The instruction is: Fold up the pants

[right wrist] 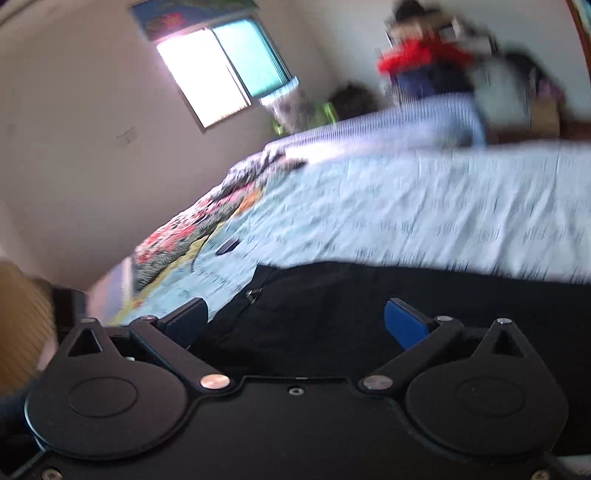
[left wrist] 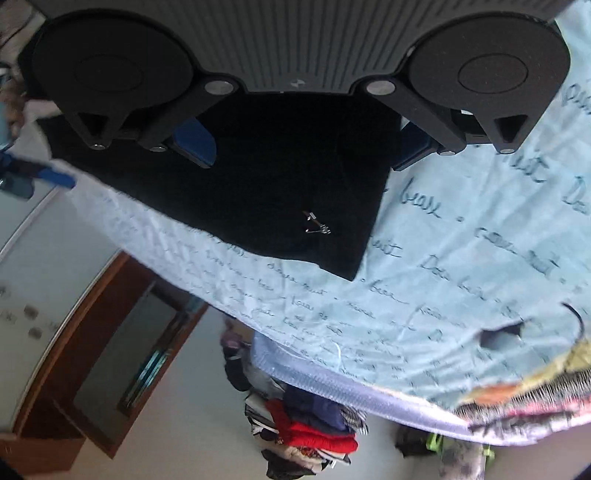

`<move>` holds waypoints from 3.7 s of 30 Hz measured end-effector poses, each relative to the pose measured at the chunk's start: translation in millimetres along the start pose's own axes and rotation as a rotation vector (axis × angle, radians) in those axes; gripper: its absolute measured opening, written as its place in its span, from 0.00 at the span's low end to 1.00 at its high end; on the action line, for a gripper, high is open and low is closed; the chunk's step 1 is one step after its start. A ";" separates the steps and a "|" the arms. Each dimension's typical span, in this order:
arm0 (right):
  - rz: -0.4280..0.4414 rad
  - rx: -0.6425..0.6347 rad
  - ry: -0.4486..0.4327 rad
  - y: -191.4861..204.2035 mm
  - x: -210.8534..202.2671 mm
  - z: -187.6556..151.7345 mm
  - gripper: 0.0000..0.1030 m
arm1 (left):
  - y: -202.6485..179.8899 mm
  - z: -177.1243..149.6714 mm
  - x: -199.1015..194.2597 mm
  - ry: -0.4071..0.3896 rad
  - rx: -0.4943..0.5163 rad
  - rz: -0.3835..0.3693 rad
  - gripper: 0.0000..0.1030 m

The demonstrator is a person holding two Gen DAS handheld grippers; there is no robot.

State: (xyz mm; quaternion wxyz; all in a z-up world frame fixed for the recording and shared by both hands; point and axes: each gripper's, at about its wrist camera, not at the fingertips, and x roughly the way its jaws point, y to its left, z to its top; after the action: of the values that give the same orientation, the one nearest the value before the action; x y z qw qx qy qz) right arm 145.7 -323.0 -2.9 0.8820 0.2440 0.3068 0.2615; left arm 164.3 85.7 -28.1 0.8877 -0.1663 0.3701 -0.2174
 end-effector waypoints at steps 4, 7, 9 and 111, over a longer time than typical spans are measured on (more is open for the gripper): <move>0.109 0.282 -0.065 -47.4 1.5 0.0 1.00 | 29.0 22.9 36.2 0.054 -0.153 -0.123 0.92; 0.030 0.243 0.020 -50.8 -4.0 -3.2 1.00 | 35.6 32.4 69.1 0.155 -0.190 -0.169 0.93; -0.064 0.202 0.043 -46.9 -12.7 -4.5 1.00 | 28.7 37.2 83.6 0.189 -0.130 -0.135 0.92; -0.124 -0.177 0.585 -176.4 79.3 88.1 0.08 | -23.0 82.7 79.6 -0.004 0.278 -0.034 0.34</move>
State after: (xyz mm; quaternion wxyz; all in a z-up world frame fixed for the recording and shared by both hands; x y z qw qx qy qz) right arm 313.2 -429.6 -78.9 0.7884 0.0614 0.5379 0.2919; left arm 268.9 36.7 -8.7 0.8991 -0.0486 0.3318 -0.2813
